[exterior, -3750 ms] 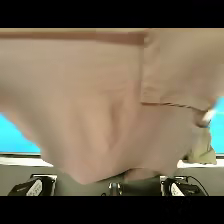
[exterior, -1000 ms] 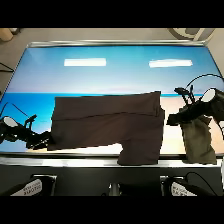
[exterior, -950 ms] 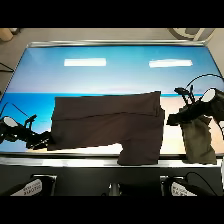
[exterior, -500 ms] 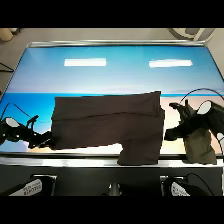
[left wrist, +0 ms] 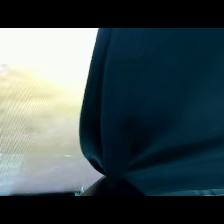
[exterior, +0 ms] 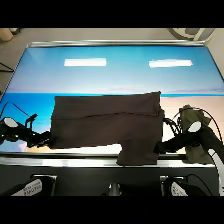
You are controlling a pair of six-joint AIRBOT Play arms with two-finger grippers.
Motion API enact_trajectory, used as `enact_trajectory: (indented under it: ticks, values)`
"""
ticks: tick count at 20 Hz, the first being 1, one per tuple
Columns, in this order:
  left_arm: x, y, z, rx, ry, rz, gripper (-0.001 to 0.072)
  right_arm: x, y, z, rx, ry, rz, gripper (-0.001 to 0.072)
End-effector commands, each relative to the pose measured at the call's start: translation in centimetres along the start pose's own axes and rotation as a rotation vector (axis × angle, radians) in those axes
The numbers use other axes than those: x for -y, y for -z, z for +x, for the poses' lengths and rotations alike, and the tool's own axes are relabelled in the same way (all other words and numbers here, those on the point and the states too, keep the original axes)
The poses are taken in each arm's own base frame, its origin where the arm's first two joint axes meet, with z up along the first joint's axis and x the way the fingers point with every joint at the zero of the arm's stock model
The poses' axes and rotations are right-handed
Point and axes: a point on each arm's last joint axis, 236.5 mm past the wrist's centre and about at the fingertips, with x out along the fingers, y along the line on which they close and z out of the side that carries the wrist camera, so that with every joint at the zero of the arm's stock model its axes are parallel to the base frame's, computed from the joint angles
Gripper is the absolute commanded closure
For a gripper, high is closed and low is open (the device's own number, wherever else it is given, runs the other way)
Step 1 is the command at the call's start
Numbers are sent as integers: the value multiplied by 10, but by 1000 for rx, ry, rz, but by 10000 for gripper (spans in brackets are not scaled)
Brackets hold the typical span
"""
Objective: Fold the shirts.
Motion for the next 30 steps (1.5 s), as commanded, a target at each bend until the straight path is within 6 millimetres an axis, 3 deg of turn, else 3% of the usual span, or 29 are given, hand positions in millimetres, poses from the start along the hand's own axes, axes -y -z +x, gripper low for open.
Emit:
enact_trajectory:
  ticks: [1, 3, 4, 5, 6, 8, 10, 15, 17, 18, 20, 23, 26, 30]
  values:
    - [1, 0, -1, 5, 4, 1, 681, 4, -7, 9, 52, 11, 44, 322]
    - [1, -1, -1, 7, 3, 1, 681, 3, -14, 8, 81, 2, 58, 415]
    - [1, -1, -1, 9, 3, 1, 681, 0, -16, 8, 87, -9, 63, 421]
    - [2, -3, -1, 15, 9, -1, 681, -2, -15, 8, 86, -19, 65, 511]
    - [3, -4, -2, 19, 12, -1, 681, -3, -14, 8, 81, -20, 64, 689]
    - [9, -9, -5, 40, 33, 4, 681, -2, -20, 4, 95, -12, 35, 687]
    - [28, -25, -23, 112, 87, 60, 681, -7, -41, -19, 153, -3, -50, 687]
    - [56, -70, -95, 340, 105, 124, 683, -20, -129, -136, 432, 123, -186, 688]
    - [59, -89, -108, 383, 100, 132, 683, -18, -165, -166, 524, 146, -189, 689]
    - [60, -100, -112, 392, 101, 120, 683, -18, -184, -171, 552, 123, -181, 689]
    - [69, -123, -113, 390, 134, 111, 684, -15, -224, -174, 616, 63, -162, 689]
    - [75, -161, -112, 379, 164, 82, 683, 6, -278, -176, 705, 26, -74, 689]
    - [82, -194, -104, 364, 185, 80, 683, 20, -308, -165, 746, -26, 0, 689]
    - [87, -219, -69, 297, 187, 81, 682, 48, -327, -139, 767, -29, 84, 688]
